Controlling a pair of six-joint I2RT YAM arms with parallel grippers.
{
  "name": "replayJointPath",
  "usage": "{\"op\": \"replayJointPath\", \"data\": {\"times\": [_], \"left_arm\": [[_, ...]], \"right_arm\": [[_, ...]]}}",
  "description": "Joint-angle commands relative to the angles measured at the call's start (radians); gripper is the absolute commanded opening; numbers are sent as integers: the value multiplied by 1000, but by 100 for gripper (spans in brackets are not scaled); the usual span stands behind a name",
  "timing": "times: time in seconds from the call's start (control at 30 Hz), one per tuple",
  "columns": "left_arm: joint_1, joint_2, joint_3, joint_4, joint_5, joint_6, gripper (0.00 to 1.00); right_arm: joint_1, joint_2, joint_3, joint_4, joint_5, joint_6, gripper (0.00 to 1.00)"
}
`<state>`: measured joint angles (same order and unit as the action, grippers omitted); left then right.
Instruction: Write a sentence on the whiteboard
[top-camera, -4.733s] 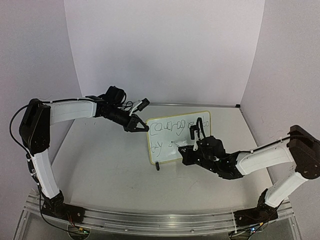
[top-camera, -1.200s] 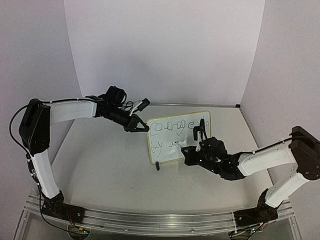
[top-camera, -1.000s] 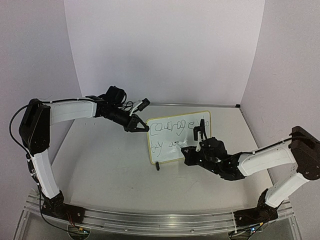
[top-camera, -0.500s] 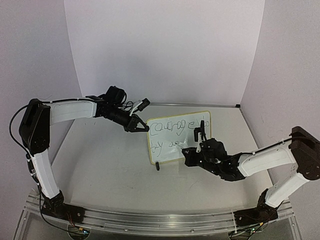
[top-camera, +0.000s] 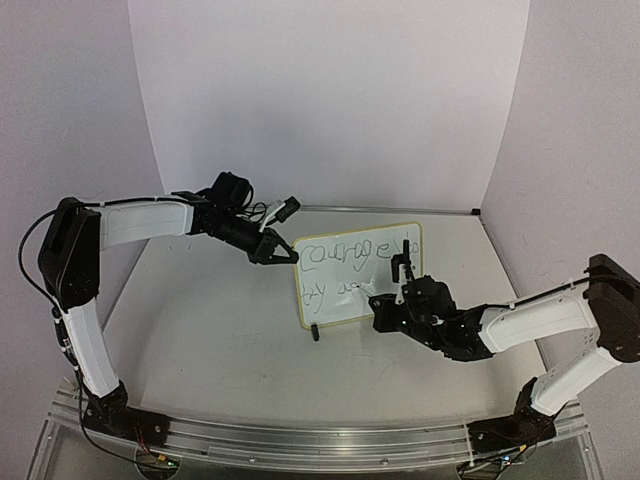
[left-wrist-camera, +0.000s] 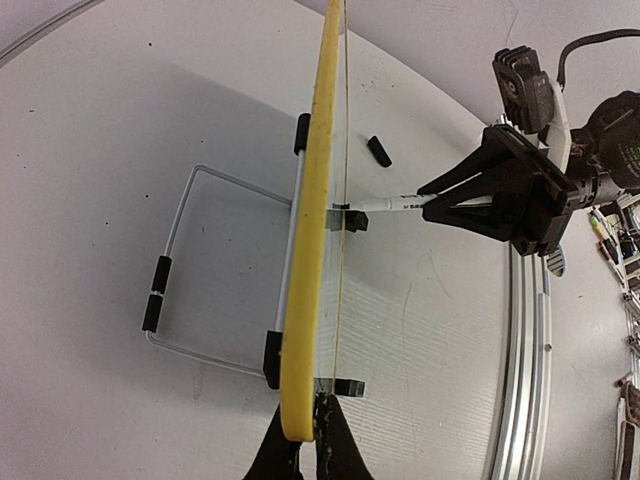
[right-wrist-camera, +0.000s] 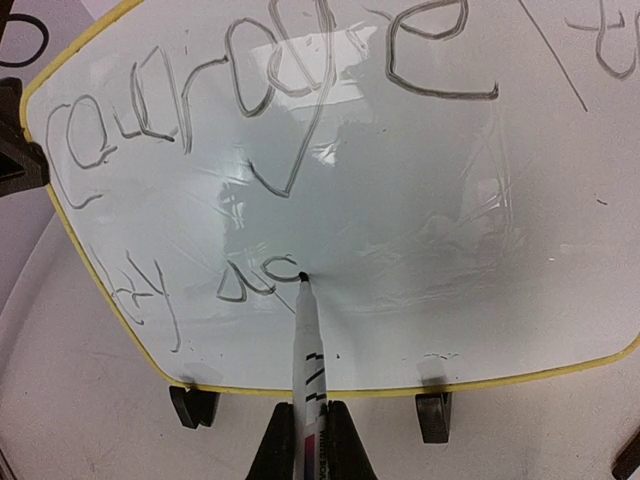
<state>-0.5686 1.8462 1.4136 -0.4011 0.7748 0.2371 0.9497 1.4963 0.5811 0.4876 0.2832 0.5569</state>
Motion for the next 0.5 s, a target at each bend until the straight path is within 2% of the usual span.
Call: {"op": "replayJointPath", "data": {"times": [0.0, 0.47], "left_arm": [[-2, -15, 1, -4, -106, 85, 0], [-2, -12, 1, -4, -106, 85, 0]], "right_arm": [[-8, -13, 37, 4, 36, -19, 0], [40, 54, 19, -69, 88, 44, 0]]}}
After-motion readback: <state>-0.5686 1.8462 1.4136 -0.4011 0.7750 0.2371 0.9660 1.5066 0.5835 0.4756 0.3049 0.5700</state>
